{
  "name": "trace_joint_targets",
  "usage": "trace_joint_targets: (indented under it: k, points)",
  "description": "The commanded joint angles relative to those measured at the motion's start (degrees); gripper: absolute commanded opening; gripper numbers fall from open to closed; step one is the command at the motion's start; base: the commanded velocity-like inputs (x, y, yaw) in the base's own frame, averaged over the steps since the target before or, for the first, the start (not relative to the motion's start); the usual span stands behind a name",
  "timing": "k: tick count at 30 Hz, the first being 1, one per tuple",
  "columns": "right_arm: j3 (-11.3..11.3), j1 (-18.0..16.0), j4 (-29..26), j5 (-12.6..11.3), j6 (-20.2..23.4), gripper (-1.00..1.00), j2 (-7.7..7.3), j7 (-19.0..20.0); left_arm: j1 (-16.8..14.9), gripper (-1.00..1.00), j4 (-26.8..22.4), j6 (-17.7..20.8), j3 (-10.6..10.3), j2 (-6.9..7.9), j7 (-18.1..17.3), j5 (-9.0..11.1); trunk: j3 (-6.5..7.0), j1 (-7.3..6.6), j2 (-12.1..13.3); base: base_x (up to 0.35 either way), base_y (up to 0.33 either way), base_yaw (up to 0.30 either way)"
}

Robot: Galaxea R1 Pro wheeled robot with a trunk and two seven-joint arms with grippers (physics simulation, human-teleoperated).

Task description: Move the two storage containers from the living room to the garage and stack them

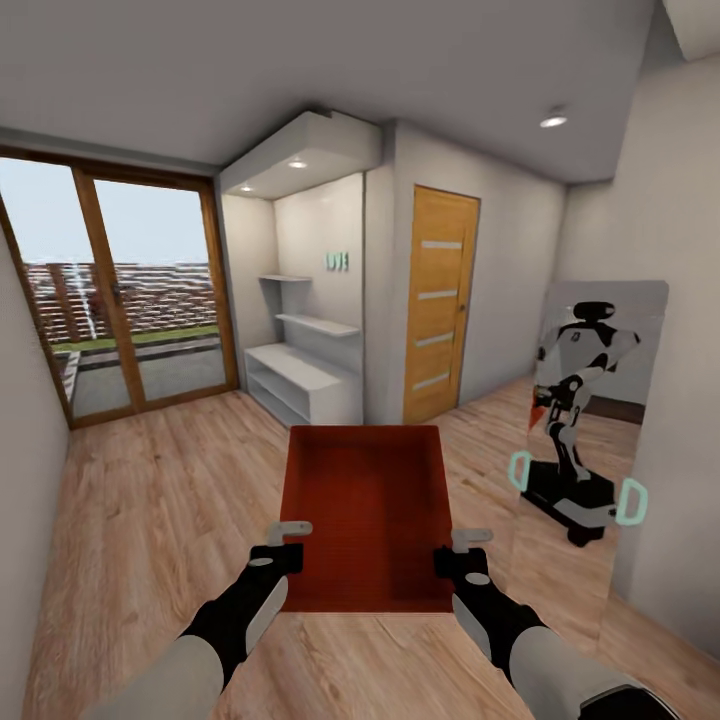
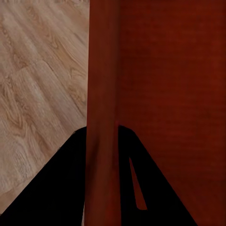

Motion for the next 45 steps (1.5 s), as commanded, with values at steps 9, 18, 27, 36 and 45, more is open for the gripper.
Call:
trace_joint_targets:
  k: [9,18,27,36,45]
  points:
    - [-1.16,-0.01,0.15,-0.82,-0.42,-1.0,1.1,-0.09,-0.08,-1.0,-1.16,-2.33,0.69,-0.01,1.38,2.59,-0.1,0.04,-0.07,0.325,-0.086,0.045]
    - [-1.17,-0.01,0.14,-0.82,-0.48,-1.0,1.05,-0.07,-0.07,-1.0,-1.16,-2.33,0.71,-0.01,1.38,2.59,-0.1,0.04,-0.07,0.325,-0.086,0.249]
    - [-1.11,-0.01,0.15,-0.82,-0.48,-1.0,1.06,-0.07,-0.08,-1.0,-1.16,-2.27,0.68,-0.01,1.38,2.59,-0.1,0.04,-0.07,0.325,-0.086,0.2]
    - [-1.09,-0.01,0.17,-0.82,-0.4,-1.0,1.06,-0.07,-0.07,-1.0,-1.16,-2.27,0.66,-0.01,1.25,2.59,-0.1,0.04,-0.07,0.325,-0.067,0.01]
    - [-1.09,-0.01,0.16,-0.82,-0.73,-1.0,1.11,-0.07,-0.07,-1.0,-1.16,-2.26,0.65,-0.01,0.96,2.59,-0.1,0.04,-0.07,0.325,-0.003,0.0]
